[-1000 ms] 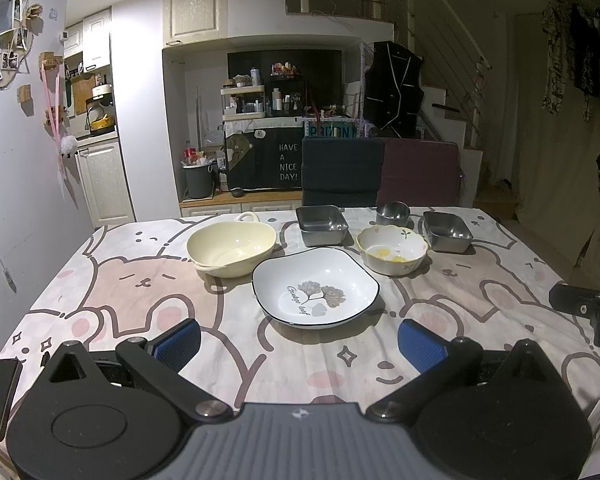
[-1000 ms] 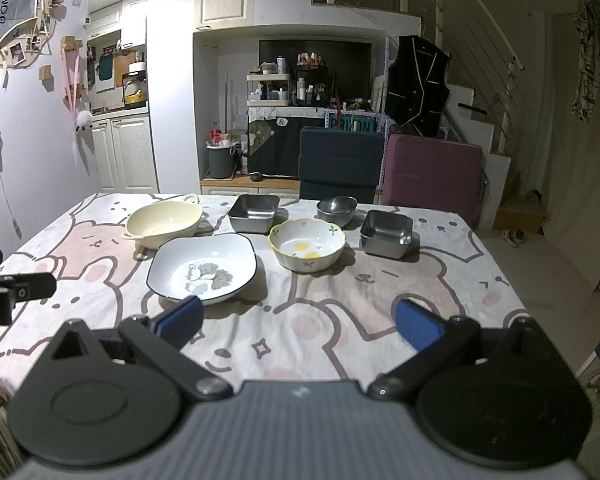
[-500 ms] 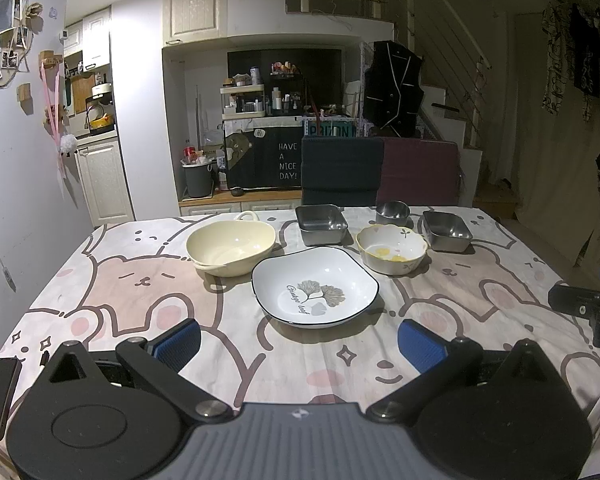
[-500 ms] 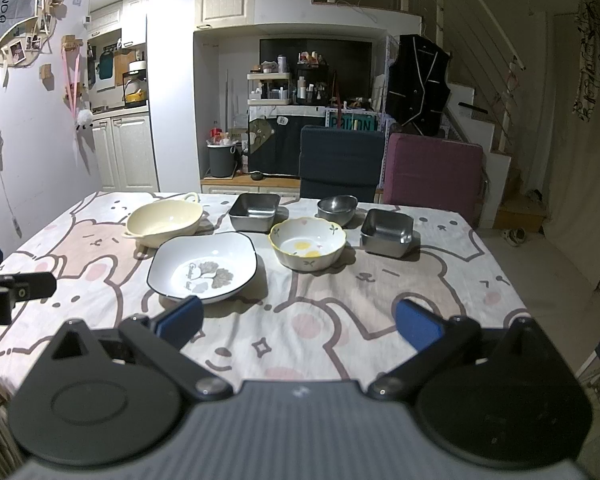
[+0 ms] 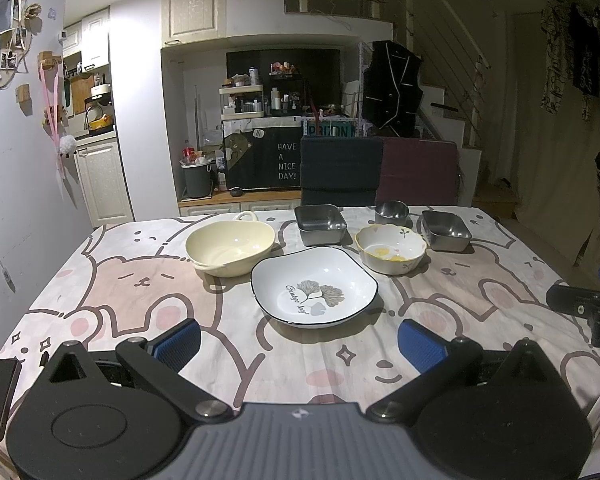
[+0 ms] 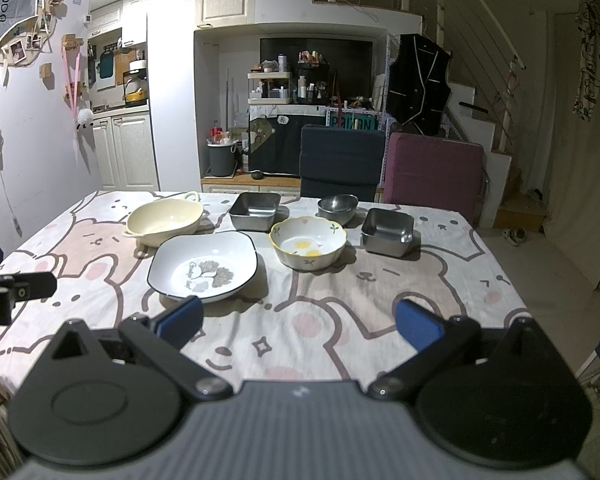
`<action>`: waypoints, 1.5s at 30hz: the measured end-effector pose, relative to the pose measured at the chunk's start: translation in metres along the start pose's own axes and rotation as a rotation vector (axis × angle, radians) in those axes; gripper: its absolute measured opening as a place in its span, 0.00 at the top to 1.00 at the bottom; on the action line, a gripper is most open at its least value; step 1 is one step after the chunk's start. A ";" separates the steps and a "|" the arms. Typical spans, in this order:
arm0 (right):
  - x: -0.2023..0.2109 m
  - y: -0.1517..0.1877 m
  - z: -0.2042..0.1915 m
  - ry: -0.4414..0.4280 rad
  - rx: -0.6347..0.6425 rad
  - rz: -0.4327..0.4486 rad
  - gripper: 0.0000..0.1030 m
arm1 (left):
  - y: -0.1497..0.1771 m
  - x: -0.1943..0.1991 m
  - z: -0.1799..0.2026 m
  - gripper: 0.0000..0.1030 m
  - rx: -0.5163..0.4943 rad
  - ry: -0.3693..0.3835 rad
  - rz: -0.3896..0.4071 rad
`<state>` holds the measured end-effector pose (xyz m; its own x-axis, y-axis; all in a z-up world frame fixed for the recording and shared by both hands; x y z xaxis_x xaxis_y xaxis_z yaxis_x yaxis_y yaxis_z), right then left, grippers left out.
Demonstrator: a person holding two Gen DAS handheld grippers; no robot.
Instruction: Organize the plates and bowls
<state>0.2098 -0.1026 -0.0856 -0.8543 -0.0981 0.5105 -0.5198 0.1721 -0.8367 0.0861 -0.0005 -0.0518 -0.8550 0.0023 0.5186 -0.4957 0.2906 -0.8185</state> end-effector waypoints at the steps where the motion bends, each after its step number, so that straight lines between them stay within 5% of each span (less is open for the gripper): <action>1: 0.000 0.000 0.000 0.000 0.000 0.000 0.00 | 0.000 0.000 0.000 0.00 0.000 0.000 0.000; 24: 0.000 0.000 0.000 0.001 0.000 -0.005 0.00 | 0.000 -0.001 0.000 0.00 0.003 0.003 -0.004; 38: -0.040 -0.001 -0.014 -0.019 0.016 -0.080 0.00 | -0.006 -0.042 -0.018 0.00 0.064 -0.036 -0.055; 45: -0.067 -0.025 -0.029 -0.034 0.121 -0.002 0.00 | -0.028 -0.077 -0.047 0.00 0.085 -0.087 -0.061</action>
<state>0.2797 -0.0719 -0.0931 -0.8518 -0.1314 0.5071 -0.5168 0.0528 -0.8545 0.1732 0.0360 -0.0578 -0.8310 -0.0969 0.5478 -0.5552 0.2054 -0.8059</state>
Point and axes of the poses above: each gripper's, at about its wrist camera, not at the fingertips, and x roughly against the way its jaws point, z to its right, y to its underside, the point moved 10 cm from there along -x, roughly the way its jaws point, and after that the axes turned 15 degrees about -x, right-handed, at the moved point
